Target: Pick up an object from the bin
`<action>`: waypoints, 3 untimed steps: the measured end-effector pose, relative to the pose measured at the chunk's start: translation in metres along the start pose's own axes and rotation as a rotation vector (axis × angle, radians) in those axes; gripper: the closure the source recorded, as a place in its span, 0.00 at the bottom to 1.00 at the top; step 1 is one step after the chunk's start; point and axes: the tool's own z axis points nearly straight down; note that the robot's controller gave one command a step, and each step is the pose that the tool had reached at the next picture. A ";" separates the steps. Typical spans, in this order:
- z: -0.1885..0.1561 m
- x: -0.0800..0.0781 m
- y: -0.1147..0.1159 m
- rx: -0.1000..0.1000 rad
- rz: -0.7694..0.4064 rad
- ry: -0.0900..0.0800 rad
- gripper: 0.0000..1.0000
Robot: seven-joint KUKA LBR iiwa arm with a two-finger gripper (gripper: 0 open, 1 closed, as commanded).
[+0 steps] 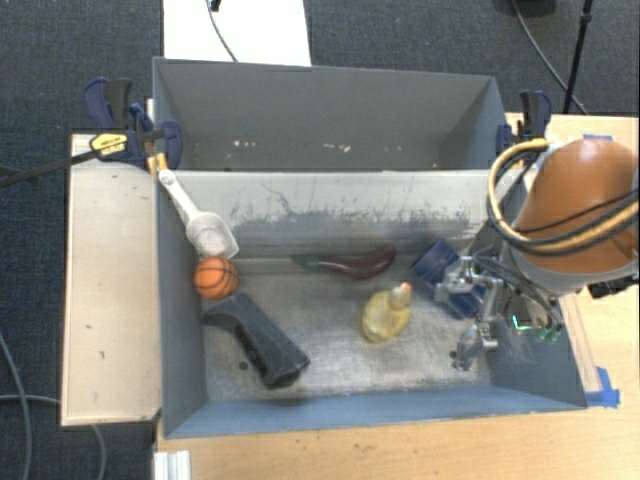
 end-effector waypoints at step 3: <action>0.118 -0.059 0.013 0.002 -0.001 -0.002 0.00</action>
Offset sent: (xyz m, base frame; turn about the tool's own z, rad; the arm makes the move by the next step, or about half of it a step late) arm 0.0585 0.0142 -0.1191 0.0029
